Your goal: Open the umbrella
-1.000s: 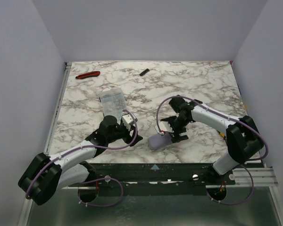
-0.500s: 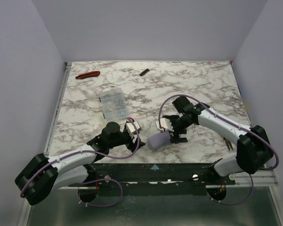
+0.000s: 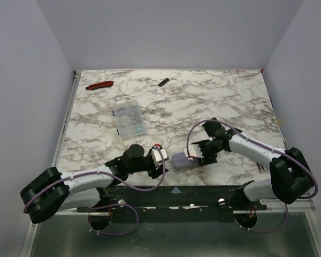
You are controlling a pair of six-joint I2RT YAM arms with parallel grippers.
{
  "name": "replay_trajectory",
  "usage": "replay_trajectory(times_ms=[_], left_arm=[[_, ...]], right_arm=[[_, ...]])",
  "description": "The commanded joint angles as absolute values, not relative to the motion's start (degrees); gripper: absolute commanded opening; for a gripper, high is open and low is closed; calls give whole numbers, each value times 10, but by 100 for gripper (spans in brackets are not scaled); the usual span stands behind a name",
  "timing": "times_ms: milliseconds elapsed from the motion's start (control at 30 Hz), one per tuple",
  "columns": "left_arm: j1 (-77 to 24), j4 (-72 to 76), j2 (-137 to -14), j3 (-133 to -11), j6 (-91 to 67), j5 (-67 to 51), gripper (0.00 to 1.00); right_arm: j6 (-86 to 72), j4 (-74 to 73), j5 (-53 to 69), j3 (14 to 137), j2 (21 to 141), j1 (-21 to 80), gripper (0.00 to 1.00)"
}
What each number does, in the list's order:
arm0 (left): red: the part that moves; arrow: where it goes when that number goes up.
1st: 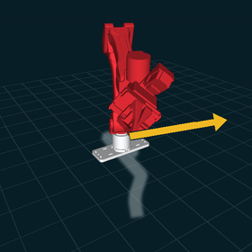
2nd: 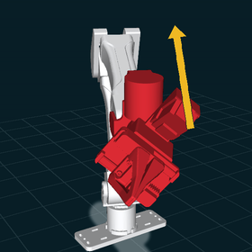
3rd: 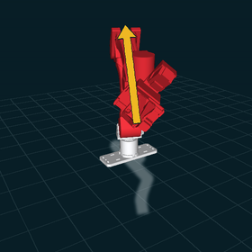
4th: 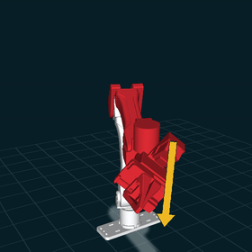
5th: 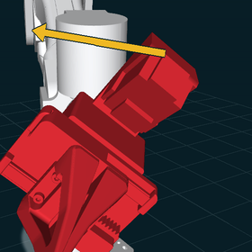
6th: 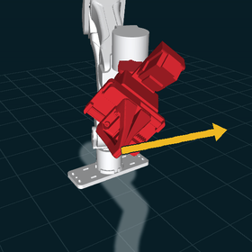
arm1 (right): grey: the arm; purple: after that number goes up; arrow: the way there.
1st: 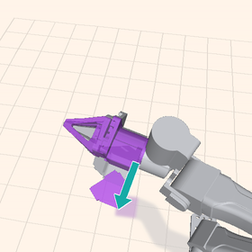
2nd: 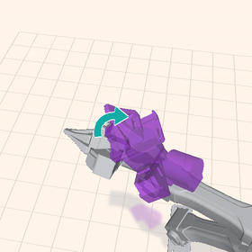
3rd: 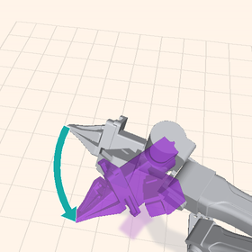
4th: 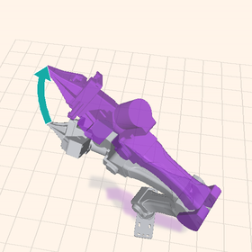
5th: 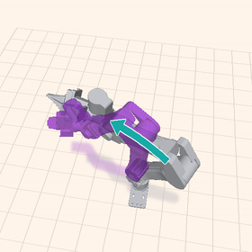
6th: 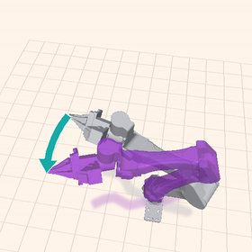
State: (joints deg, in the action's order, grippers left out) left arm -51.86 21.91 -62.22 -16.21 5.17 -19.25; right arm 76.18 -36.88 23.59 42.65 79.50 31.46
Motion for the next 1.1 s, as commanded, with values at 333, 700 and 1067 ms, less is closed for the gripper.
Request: replay_trajectory(times_ms=[333,700,1067], left_arm=[[-578,381,-759,-196,104,-118,50],[-583,445,-865,-236,104,-155,44],[-589,489,-951,-248,61,-111,40]], right_arm=[[957,-485,268,477,844,199,45],[978,-487,285,476,851,200,44],[955,-480,287,474,851,199,39]])
